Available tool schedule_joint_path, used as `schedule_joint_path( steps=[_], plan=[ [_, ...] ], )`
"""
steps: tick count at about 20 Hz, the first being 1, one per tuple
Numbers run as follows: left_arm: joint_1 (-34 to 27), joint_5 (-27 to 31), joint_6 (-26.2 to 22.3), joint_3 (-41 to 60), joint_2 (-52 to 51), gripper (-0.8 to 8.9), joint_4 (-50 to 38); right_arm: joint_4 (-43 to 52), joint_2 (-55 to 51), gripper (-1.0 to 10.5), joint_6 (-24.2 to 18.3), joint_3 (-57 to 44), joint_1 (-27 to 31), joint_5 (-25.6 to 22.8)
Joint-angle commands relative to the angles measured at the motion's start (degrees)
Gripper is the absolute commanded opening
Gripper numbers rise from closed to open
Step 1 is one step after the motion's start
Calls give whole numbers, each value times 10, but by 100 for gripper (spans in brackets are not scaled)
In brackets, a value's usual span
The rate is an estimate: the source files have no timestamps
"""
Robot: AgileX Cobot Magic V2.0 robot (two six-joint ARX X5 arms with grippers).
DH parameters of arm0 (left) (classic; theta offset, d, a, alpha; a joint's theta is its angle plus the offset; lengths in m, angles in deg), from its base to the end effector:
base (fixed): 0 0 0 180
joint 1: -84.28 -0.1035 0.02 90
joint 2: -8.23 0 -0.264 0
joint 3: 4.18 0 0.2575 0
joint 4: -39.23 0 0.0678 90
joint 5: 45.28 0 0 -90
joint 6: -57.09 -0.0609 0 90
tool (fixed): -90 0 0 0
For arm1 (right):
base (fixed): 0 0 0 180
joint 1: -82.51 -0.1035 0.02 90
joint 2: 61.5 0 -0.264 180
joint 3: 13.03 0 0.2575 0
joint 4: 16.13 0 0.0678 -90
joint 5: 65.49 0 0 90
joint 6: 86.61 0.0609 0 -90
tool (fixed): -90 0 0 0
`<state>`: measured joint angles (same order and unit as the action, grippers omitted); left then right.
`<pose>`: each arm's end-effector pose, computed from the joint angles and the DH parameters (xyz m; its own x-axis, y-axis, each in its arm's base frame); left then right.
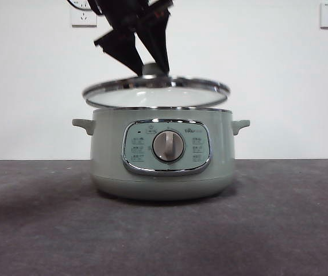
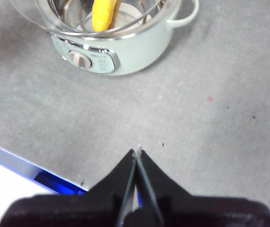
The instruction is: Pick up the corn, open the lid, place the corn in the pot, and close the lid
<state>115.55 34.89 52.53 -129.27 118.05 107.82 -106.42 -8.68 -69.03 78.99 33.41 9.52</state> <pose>0.3658 -0.2343 0.3172 0.4145 -0.4514 -0.7902 0.6512 0.7537 -0.0890 0.1033 0.0952 0.3781 0.5927 0.2892 -0.7517 -0.4408 0.8976 -0.0022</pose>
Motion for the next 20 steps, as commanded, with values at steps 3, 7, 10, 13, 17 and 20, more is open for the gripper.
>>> schedule_joint_path(
  steps=[3,7,10,13,17,20],
  plan=[
    [7,27,20,-2,22,-12,-27,3,-37,-12,19,-6,-1,0],
    [9,50,20,-2,37,-12,-29,-5,-48,-12,19,-6,-1,0],
    [9,50,20,-2,46,-12,-36,-14,-48,-12,19,-6,-1,0],
    [10,53,19,-2,53,-12,-52,-12,-48,-12,19,-6,-1,0],
    [10,55,18,-2,60,-12,-55,-12,-48,-12,19,-6,-1,0],
    [10,54,15,-2,60,9,-43,-12,-48,-12,19,-6,-1,0]
  ],
)
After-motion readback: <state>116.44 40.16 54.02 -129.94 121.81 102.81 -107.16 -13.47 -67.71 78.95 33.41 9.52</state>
